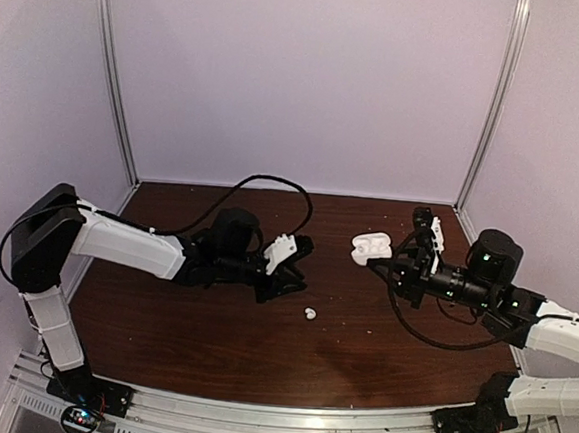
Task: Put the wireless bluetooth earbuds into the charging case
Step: Move the right earbud to the center of the board.
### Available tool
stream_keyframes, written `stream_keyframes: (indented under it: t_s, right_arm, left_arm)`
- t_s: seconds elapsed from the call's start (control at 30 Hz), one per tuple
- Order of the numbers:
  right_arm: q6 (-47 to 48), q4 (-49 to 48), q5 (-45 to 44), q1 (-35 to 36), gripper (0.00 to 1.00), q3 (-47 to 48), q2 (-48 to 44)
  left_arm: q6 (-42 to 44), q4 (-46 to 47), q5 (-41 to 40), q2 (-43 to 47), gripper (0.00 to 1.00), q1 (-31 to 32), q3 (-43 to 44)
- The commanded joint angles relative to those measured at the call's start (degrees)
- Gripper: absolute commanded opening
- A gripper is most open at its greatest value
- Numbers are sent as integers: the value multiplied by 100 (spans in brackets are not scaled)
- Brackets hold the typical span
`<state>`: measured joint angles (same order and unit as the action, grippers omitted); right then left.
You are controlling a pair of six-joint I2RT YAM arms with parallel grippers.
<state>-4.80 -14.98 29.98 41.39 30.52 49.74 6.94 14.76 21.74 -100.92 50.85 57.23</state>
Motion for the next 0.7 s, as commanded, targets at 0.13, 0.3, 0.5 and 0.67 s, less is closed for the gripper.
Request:
stream_keyframes:
  t_s: [0.13,0.3,0.5,0.67]
  right_arm:
    - [-97,-120,207,-60,0,-92,-457]
    - [-91,-143,206,-60,0,-127,-456]
    - [-65,-127,215,-60,0,-71,-382]
    - [-65,-83,195,-61,0,-61,-399]
  left_arm:
    - [-349,174,728,-1196,31,-269,871]
    - [-650,479,145,-1237,52,-169,660]
    - [-512,-37,-933,-1586,65,171,1078]
    - [-480,-140,-1423,-1706,87,408,1146]
